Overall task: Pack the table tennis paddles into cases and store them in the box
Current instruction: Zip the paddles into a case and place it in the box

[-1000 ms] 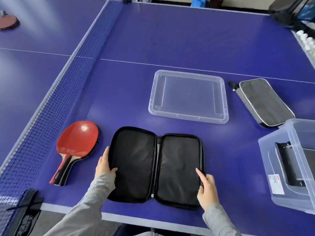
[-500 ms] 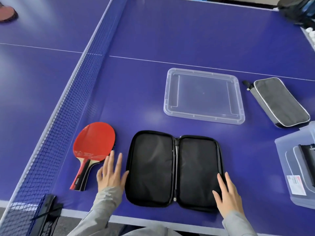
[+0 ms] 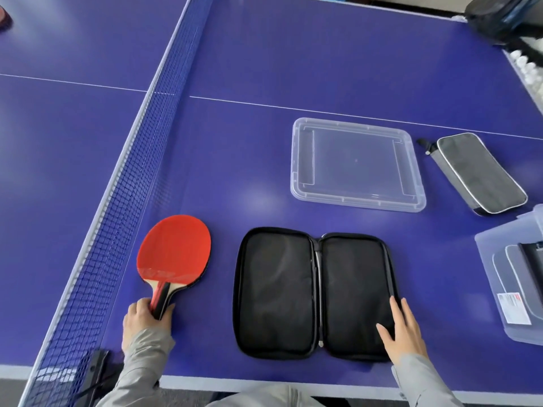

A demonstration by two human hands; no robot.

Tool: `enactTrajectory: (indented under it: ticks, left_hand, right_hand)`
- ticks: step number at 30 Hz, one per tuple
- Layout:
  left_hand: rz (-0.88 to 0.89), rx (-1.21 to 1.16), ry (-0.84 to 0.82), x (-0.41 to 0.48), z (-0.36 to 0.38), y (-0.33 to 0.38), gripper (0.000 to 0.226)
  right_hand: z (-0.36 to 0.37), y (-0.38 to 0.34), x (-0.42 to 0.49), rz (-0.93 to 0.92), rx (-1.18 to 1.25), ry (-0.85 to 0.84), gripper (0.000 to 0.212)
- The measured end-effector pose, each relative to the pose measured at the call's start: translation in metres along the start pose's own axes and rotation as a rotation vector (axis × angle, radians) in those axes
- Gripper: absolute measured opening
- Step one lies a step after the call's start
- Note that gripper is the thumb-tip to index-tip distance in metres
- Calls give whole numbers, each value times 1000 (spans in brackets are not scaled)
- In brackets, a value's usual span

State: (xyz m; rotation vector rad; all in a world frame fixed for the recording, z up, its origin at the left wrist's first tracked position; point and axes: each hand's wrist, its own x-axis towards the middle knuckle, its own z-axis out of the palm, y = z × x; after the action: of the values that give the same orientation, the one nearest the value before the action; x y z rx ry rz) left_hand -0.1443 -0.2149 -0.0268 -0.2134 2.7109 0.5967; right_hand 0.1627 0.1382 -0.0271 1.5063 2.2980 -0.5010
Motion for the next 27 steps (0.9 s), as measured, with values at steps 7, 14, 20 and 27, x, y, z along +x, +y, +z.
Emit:
enactTrajectory:
  ticks: [7,14,20,27]
  left_hand:
    - [-10,-78,75,1,3,-2,28]
    - [1,-62,119,-16,2,13,30]
    - [91,-135,121,-70,30,60,29]
    - [168,-234,47,-174,100,138,29]
  right_hand:
    - [4,6,-6,-49,-120,4,70]
    - [0,24,-6,-213,-256,25,72]
    - [0,44,4,-325,-277,-4,72]
    - [-1,59,16,-442,-226,-57,72]
